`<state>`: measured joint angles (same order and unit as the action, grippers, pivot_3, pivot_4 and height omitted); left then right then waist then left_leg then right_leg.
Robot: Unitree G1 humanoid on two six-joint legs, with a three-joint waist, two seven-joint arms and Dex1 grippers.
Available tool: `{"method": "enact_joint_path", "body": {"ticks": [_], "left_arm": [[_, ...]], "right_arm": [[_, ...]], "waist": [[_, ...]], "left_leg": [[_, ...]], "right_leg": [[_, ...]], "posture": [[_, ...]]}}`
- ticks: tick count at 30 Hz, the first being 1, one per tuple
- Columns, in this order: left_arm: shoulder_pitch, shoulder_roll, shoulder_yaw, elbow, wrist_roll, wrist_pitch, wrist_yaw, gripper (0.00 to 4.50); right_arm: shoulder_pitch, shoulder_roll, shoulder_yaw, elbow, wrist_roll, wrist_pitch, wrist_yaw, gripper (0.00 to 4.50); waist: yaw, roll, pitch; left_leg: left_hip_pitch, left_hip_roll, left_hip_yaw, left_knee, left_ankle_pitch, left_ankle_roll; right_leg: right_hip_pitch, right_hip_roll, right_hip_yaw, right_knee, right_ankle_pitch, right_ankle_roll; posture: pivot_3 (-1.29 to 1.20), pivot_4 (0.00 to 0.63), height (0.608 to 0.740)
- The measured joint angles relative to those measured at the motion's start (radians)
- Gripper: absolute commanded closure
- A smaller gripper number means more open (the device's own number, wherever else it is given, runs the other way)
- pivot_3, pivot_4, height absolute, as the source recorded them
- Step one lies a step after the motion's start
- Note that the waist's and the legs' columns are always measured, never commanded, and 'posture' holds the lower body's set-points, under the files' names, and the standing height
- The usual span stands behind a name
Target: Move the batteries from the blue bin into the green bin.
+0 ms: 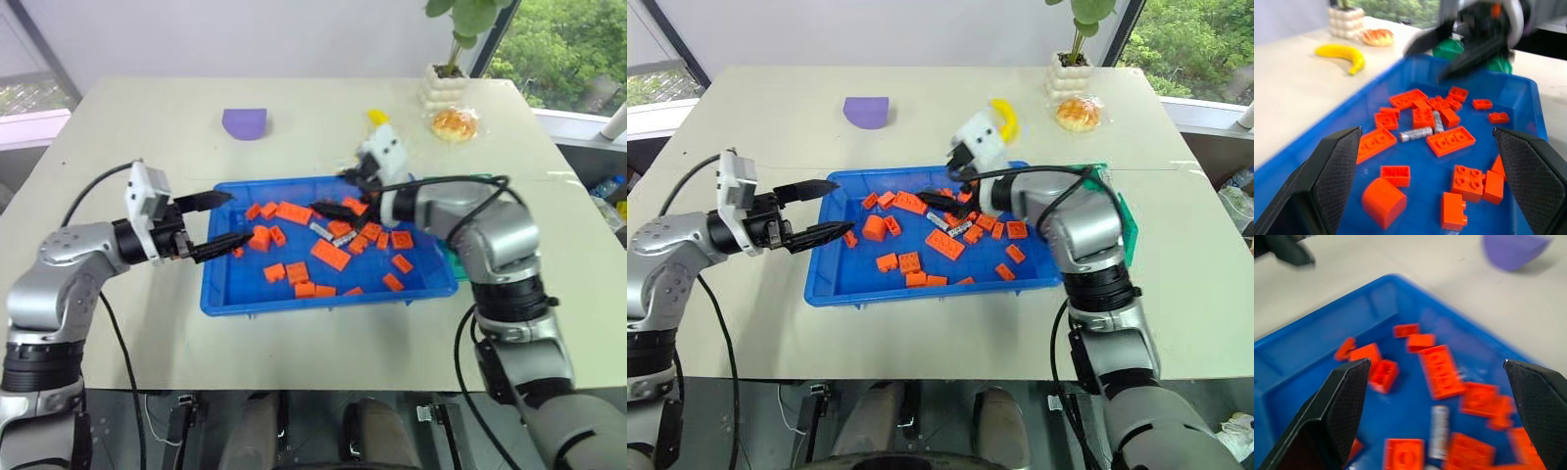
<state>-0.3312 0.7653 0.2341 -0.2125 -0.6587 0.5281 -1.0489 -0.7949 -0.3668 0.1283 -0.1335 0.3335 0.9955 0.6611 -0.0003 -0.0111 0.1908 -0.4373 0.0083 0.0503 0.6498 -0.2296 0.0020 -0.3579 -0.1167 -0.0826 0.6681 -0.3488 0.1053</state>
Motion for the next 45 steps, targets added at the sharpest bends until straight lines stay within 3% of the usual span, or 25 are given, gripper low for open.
{"method": "enact_joint_path", "body": {"ticks": [9, 31, 35, 41, 45], "left_arm": [[0.109, 0.041, 0.040, -0.130, -0.075, 0.082, 0.028, 0.00], [0.143, 0.015, 0.056, -0.188, -0.100, 0.091, 0.111, 0.00], [0.147, 0.011, 0.056, -0.198, -0.101, 0.088, 0.121, 0.00], [0.161, 0.007, 0.056, -0.199, -0.102, 0.074, 0.133, 0.00], [0.163, 0.003, 0.056, -0.199, -0.103, 0.071, 0.139, 0.00]], "right_arm": [[0.015, 0.017, 0.083, 0.091, -0.003, -0.040, 0.021, 0.02], [-0.083, 0.053, 0.201, 0.476, -0.189, -0.328, 0.125, 0.02], [-0.077, 0.039, 0.260, 0.476, -0.232, -0.340, 0.172, 1.10], [-0.074, 0.024, 0.281, 0.453, -0.272, -0.359, 0.203, 4.29], [-0.074, 0.030, 0.278, 0.452, -0.284, -0.369, 0.202, 4.42]], "waist": [[-0.015, 0.000, 0.000], [-0.015, 0.000, 0.000], [-0.014, 0.000, 0.000], [-0.015, 0.000, 0.000], [-0.015, 0.000, 0.000]], "left_leg": [[0.000, 0.001, 0.000, -0.001, 0.000, 0.000], [0.000, 0.001, 0.000, 0.000, 0.000, 0.000], [0.000, 0.000, 0.000, 0.000, 0.000, 0.000], [0.000, 0.001, 0.000, 0.000, 0.000, 0.000], [0.000, 0.001, 0.000, 0.000, 0.000, 0.000]], "right_leg": [[-0.001, 0.001, 0.000, 0.001, 0.000, 0.000], [-0.001, 0.001, 0.000, 0.001, 0.000, 0.000], [-0.001, 0.000, 0.000, 0.001, 0.000, 0.000], [-0.001, 0.001, 0.000, 0.001, 0.000, 0.000], [-0.001, 0.001, 0.000, 0.001, 0.000, 0.000]], "posture": [[0.00, 0.150, 0.739], [0.00, 0.150, 0.739], [0.00, 0.150, 0.739], [0.00, 0.150, 0.739], [0.00, 0.150, 0.739]]}}
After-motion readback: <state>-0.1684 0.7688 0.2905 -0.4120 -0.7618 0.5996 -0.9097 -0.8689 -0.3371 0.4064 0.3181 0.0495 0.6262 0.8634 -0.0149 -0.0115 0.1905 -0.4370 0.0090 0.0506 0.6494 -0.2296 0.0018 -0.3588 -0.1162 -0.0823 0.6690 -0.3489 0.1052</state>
